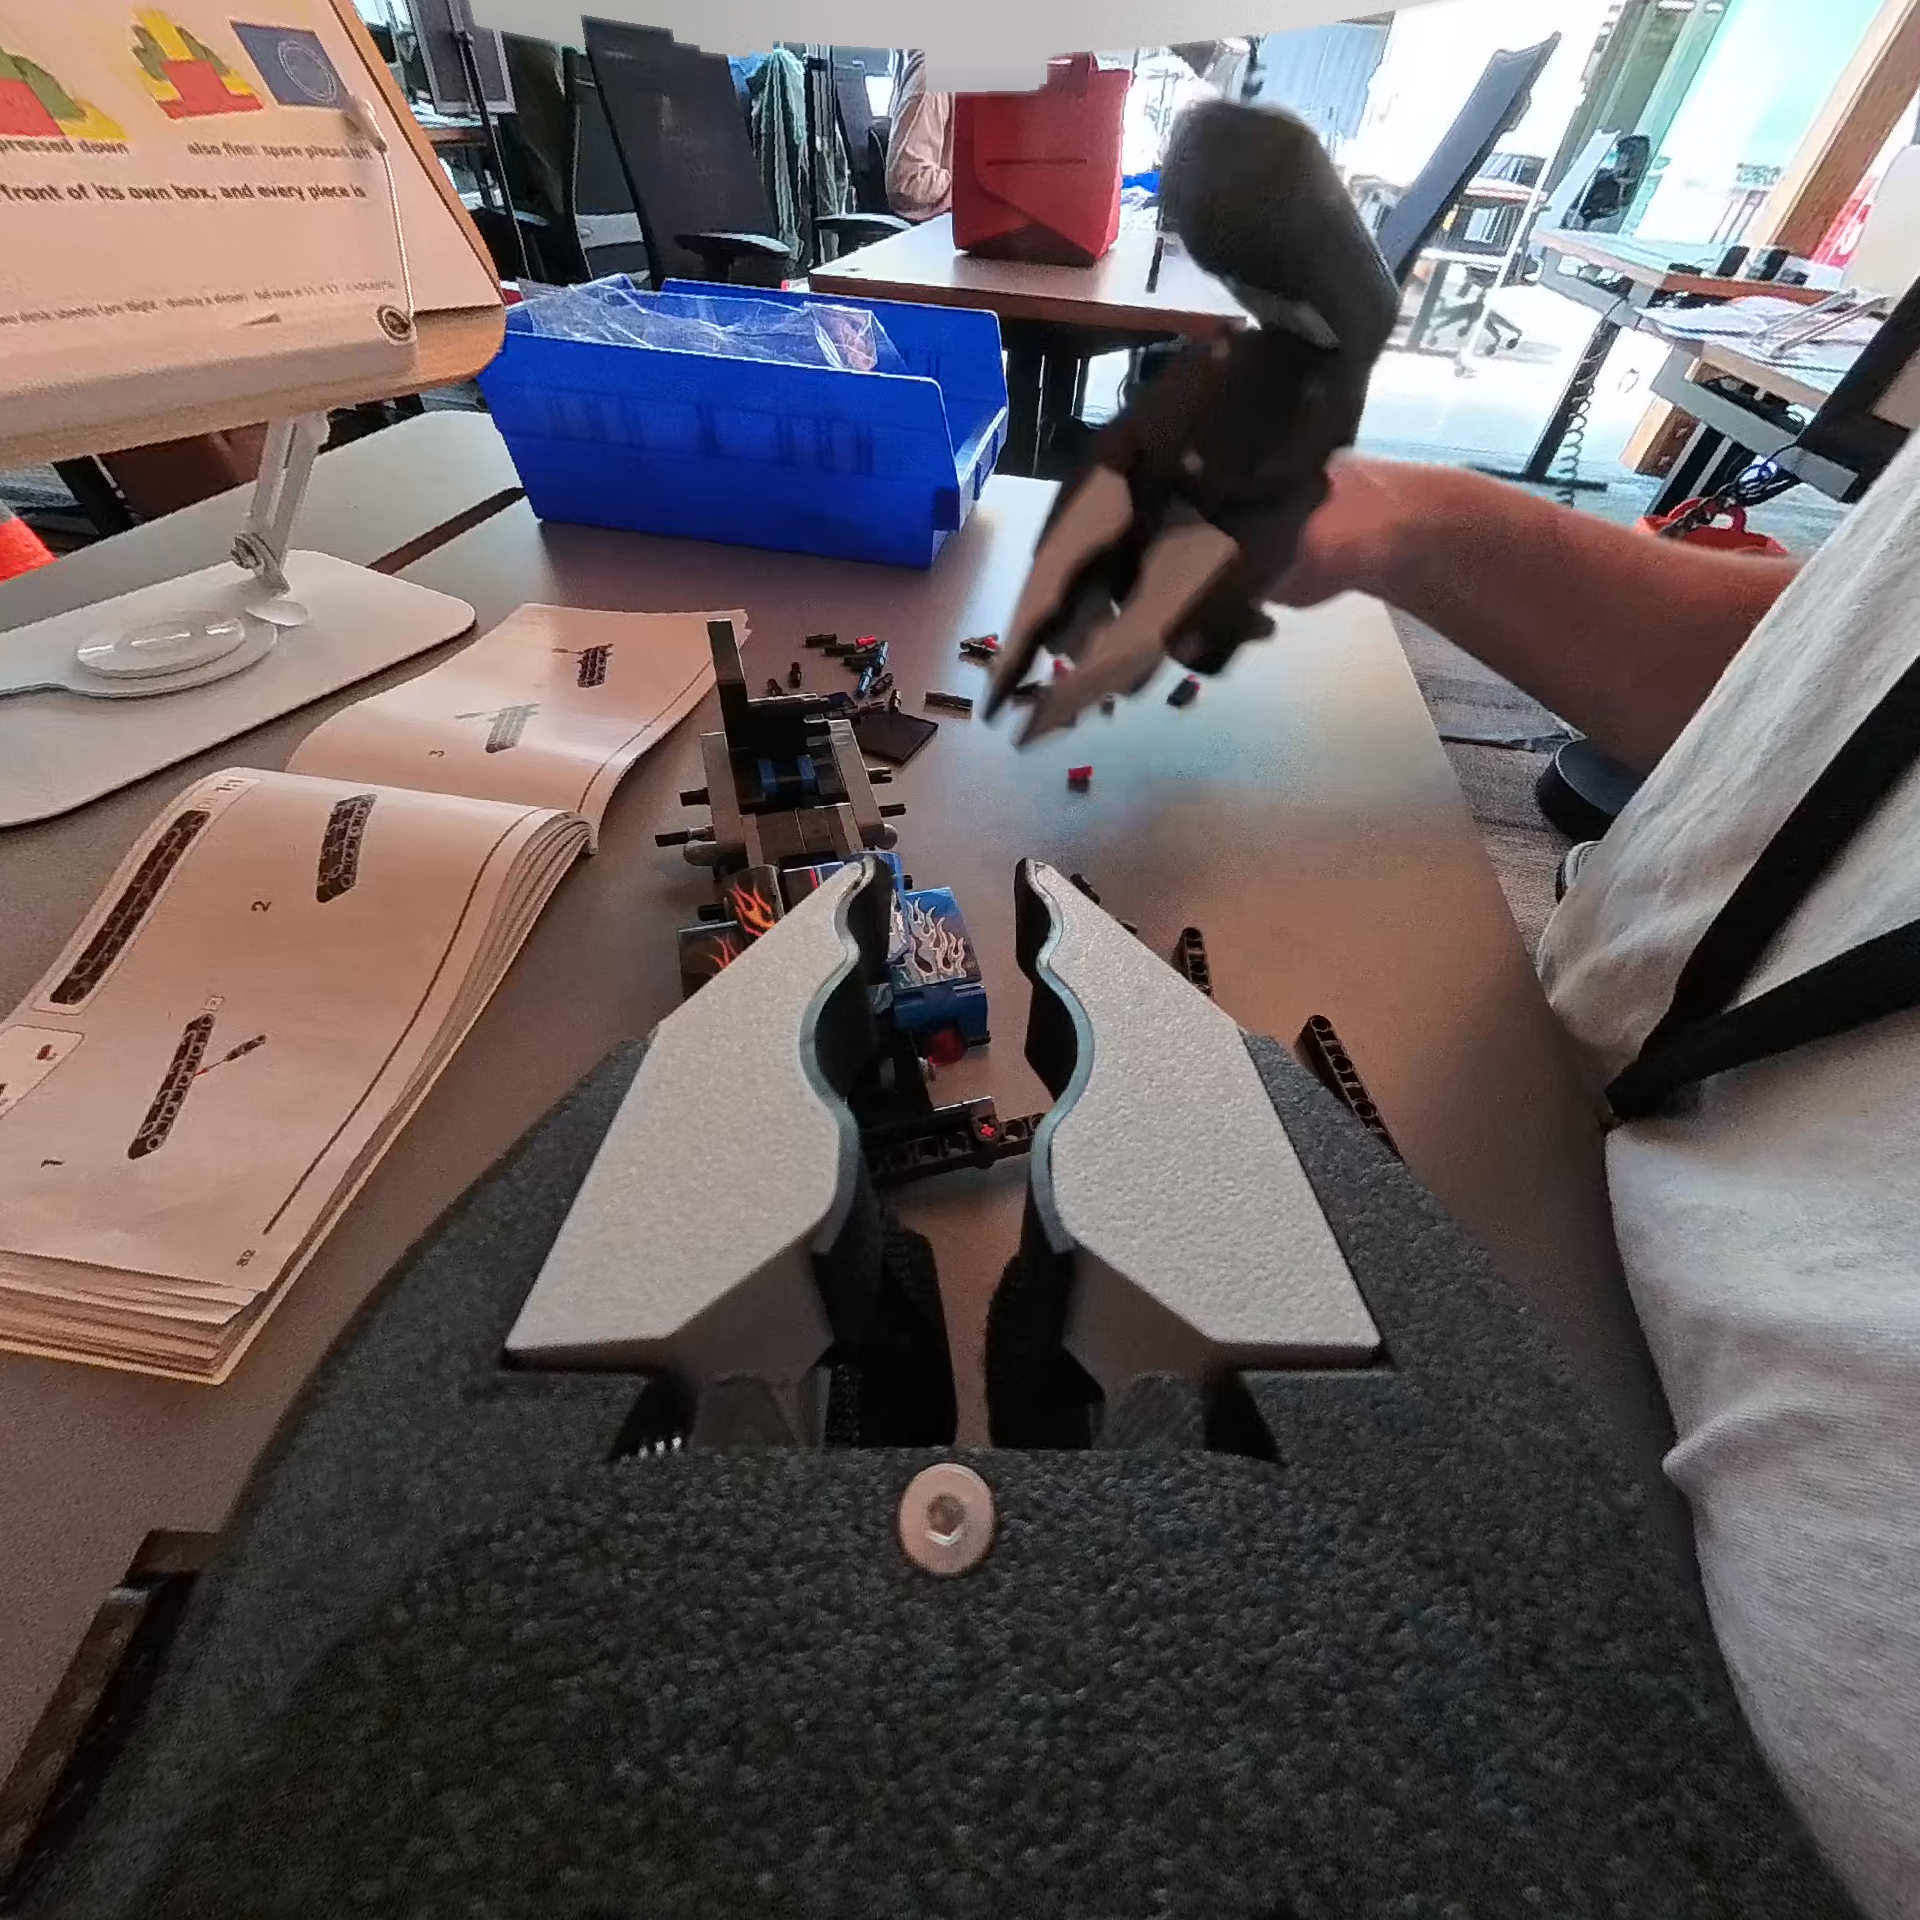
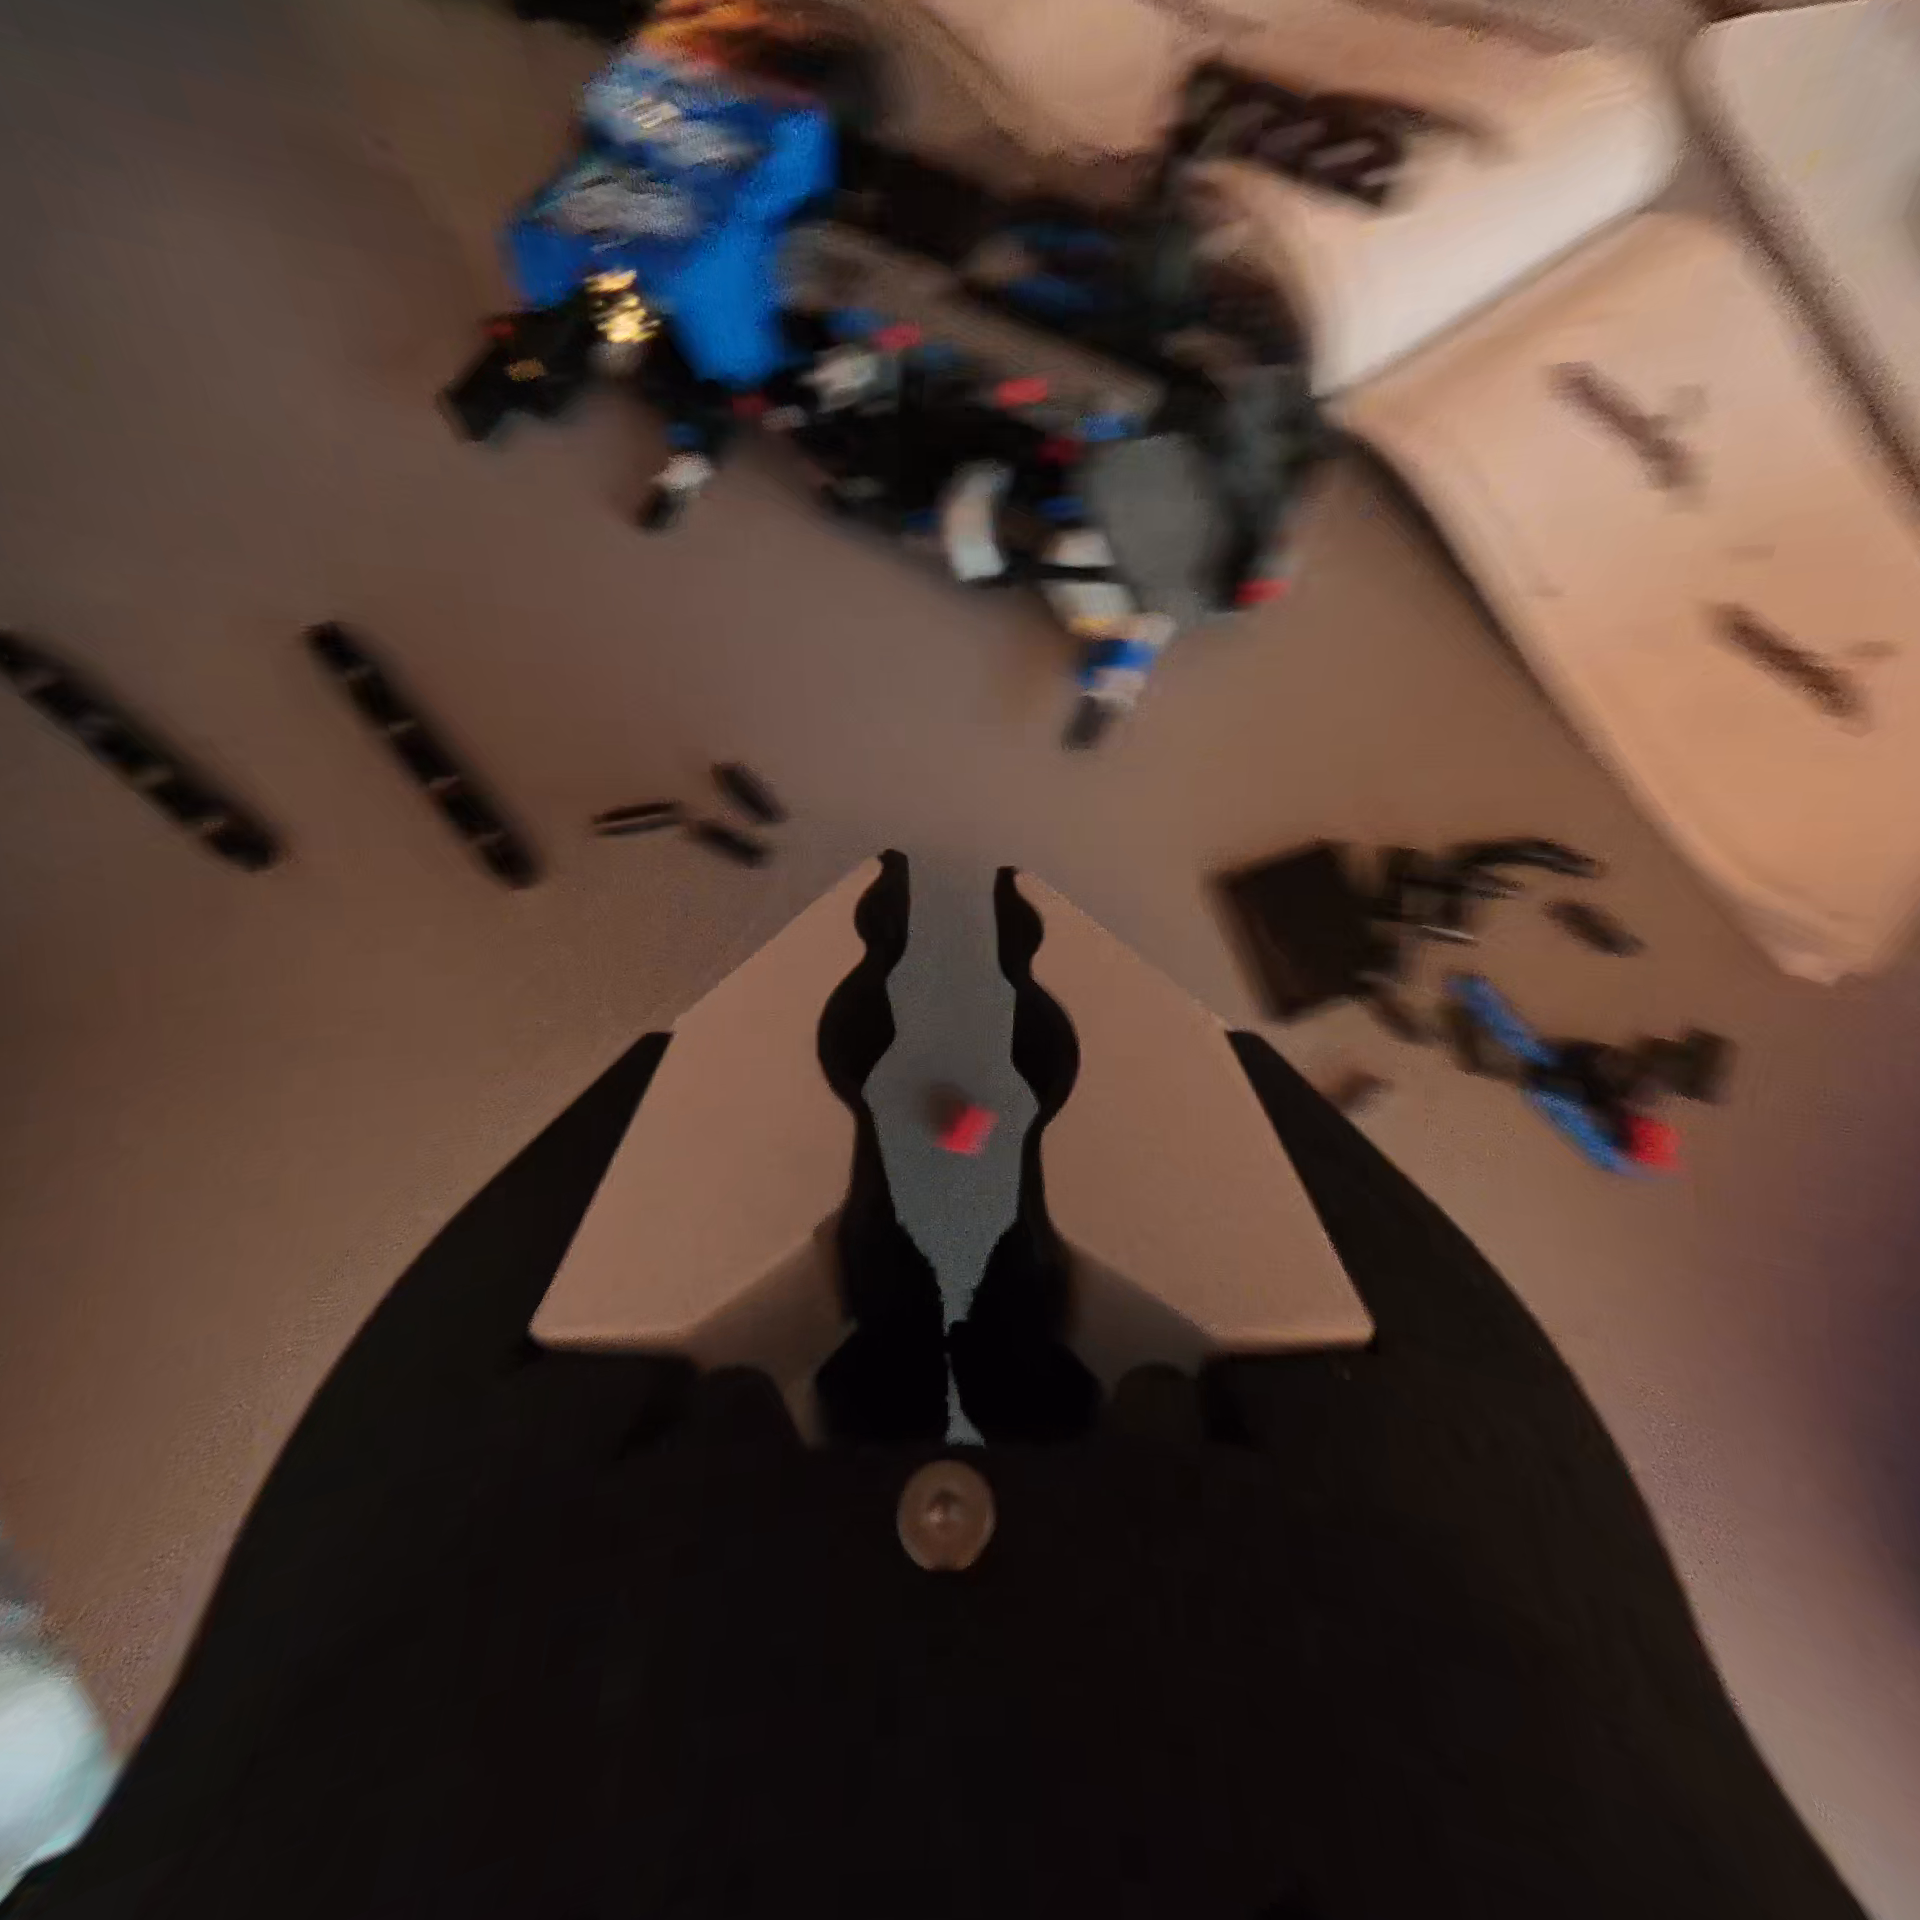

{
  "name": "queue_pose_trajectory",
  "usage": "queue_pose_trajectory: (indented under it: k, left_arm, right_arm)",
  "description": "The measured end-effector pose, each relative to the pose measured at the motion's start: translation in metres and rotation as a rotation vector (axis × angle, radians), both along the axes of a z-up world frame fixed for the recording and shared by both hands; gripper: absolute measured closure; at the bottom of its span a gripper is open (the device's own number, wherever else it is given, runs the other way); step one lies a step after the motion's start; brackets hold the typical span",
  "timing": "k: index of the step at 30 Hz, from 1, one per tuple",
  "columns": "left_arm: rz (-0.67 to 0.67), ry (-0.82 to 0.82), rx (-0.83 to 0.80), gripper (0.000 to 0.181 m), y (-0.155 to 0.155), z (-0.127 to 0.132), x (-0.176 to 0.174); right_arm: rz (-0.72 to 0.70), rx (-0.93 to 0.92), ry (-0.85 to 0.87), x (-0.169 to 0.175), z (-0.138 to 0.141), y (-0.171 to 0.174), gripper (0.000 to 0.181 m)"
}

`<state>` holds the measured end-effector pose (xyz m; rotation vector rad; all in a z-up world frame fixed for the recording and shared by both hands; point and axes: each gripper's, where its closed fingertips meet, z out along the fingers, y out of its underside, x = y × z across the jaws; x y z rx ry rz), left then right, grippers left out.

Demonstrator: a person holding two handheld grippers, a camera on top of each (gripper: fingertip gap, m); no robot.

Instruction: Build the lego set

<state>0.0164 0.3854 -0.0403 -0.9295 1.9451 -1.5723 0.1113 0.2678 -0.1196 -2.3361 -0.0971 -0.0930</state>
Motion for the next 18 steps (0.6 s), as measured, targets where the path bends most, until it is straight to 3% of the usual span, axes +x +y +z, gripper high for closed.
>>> queue_pose_trajectory:
  k: [1, 3, 6, 11, 18]
  left_arm:
    - [-0.001, 0.0, -0.002, 0.159, 0.0, 0.001, 0.0]
    - [0.002, -0.006, -0.001, 0.159, 0.001, 0.002, 0.0]
    - [0.004, -0.007, 0.002, 0.159, 0.001, 0.002, 0.0]
    - [0.016, -0.008, 0.011, 0.159, 0.005, 0.001, 0.001]
    - [-0.002, -0.009, 0.001, 0.159, 0.0, 0.003, -0.001]
  right_arm:
    - [-0.059, 0.024, -0.025, 0.024, 0.011, -0.002, 0.165]
    - [-0.206, 0.04, -0.065, 0.083, 0.023, -0.011, 0.164]
    - [-0.339, -0.023, 0.004, 0.144, 0.007, -0.024, 0.163]
    - [-0.35, -0.089, 0.057, 0.162, -0.017, -0.024, 0.167]
    - [-0.359, -0.105, 0.045, 0.162, -0.026, -0.027, 0.177]
